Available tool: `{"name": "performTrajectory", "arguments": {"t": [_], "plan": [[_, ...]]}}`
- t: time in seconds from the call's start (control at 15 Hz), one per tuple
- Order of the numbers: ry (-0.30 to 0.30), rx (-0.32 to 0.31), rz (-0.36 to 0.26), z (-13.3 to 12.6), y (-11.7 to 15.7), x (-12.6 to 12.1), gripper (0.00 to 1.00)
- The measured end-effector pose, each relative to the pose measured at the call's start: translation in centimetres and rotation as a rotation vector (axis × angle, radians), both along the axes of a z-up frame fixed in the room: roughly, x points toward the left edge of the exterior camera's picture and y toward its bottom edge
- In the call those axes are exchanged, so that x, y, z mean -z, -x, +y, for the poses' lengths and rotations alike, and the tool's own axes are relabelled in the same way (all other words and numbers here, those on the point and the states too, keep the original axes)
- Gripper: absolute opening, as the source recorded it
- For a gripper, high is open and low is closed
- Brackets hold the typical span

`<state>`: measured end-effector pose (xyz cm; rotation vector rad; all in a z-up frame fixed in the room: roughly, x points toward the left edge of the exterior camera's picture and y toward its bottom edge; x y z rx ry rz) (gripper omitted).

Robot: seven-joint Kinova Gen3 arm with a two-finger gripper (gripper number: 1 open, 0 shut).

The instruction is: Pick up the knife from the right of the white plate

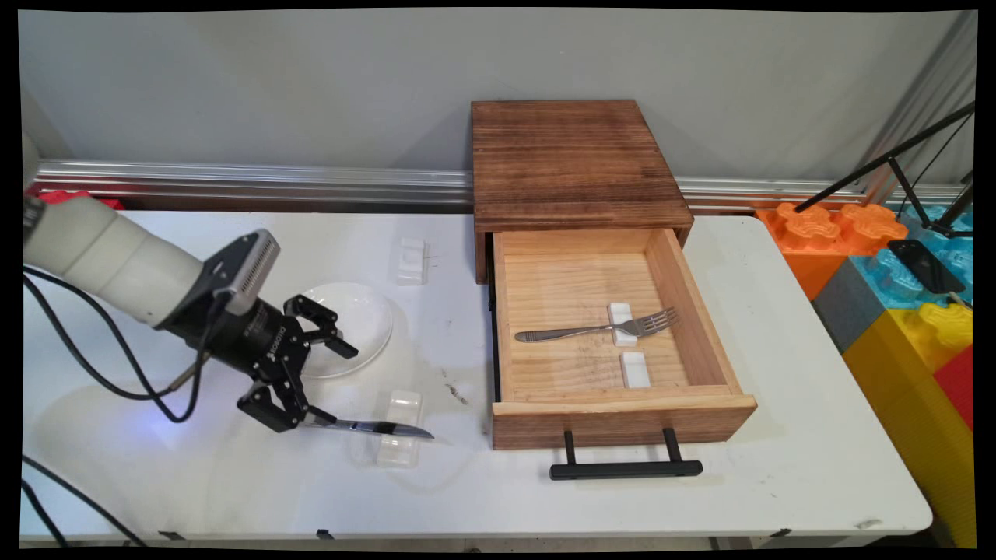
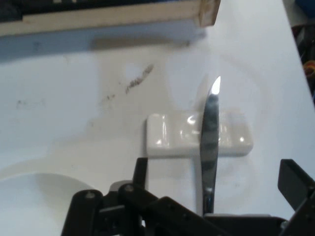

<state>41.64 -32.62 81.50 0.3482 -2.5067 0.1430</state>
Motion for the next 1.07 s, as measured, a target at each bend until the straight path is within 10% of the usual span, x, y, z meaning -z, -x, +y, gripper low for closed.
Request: {"name": "performTrajectory", "arguments": {"t": [1.07], "plan": [[0.02,0.065,-0.015,-0.7,0.3,7.0,1.0]]}}
